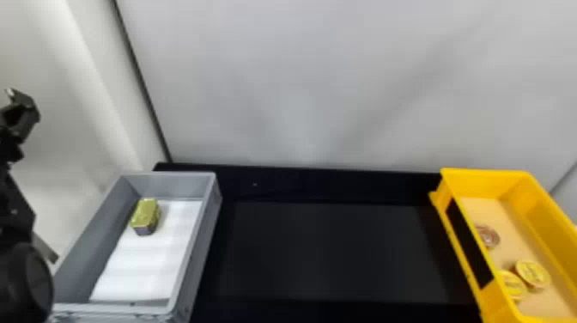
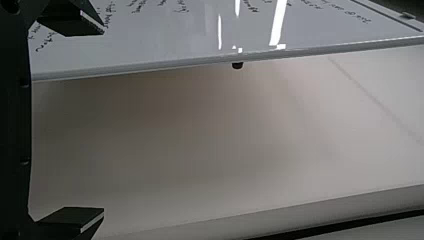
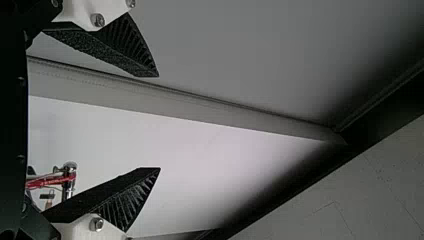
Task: Pick up the round yellow can and place it in the yellow rectangular box
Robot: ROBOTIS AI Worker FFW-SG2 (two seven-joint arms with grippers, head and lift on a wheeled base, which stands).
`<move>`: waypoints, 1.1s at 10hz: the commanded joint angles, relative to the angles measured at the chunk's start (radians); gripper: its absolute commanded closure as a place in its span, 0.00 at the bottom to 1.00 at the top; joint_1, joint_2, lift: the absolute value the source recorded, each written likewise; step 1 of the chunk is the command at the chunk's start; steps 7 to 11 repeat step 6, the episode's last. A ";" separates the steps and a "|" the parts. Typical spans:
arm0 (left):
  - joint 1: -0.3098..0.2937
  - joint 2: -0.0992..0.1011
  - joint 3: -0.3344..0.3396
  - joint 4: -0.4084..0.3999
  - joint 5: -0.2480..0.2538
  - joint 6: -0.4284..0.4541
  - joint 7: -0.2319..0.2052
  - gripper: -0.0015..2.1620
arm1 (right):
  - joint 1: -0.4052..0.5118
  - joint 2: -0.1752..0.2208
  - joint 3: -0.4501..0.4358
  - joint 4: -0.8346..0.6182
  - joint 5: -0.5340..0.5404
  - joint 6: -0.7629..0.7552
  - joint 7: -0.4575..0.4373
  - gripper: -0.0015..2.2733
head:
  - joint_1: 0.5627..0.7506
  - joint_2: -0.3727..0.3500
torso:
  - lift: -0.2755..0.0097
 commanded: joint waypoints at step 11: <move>0.004 -0.003 0.009 -0.011 -0.003 0.000 0.000 0.01 | -0.030 0.002 0.003 -0.099 -0.053 0.194 -0.064 0.06 | 0.70 0.53 | 0.75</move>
